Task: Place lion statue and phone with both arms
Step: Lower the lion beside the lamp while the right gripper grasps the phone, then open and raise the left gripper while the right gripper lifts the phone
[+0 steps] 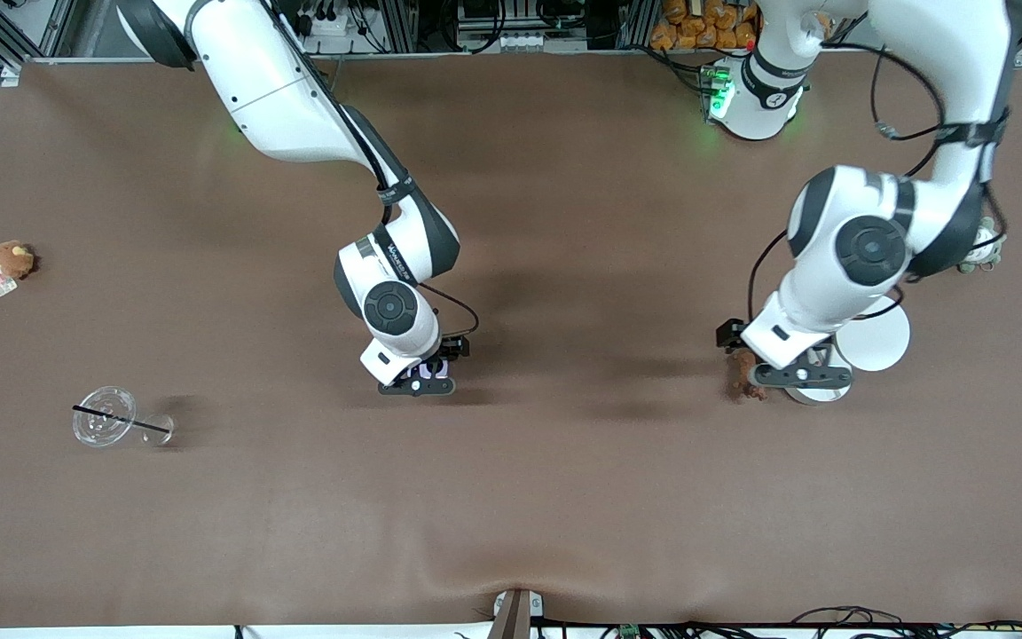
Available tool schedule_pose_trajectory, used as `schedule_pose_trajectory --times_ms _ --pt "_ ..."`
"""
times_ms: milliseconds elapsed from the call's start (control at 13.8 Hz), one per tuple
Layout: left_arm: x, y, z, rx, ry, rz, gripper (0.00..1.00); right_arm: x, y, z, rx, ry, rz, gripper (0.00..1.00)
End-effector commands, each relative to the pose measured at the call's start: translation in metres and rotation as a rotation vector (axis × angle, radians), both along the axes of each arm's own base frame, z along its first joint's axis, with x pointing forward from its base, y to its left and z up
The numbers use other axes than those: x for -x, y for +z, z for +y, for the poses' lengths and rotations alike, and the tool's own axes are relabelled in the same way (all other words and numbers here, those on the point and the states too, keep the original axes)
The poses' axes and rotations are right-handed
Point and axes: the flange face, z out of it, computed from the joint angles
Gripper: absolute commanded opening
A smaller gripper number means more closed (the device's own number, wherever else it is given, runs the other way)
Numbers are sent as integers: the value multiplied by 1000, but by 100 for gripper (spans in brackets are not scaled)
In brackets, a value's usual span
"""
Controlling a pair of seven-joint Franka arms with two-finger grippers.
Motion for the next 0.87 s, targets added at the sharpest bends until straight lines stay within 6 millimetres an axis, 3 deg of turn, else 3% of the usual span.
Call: schedule_pose_trajectory --times_ms 0,289,506,578,650,722,794 --pt "-16 53 7 -10 28 5 100 2 -5 -2 6 -22 2 100" --pt "-27 114 36 -13 79 4 100 0 -8 -7 12 -22 1 100" --pt "-21 149 50 -6 92 -50 100 1 -16 -5 16 -14 -3 100" --pt "-20 162 71 -3 122 -68 100 1 -15 -5 16 -14 -4 74" --pt "-15 174 85 0 130 -78 100 1 -15 -4 15 -15 -6 29" --pt "-7 188 89 -2 102 -76 100 0 -14 -6 16 -13 -8 7" --pt "0 195 96 -7 88 -57 100 -1 -13 -7 14 -15 -11 2"
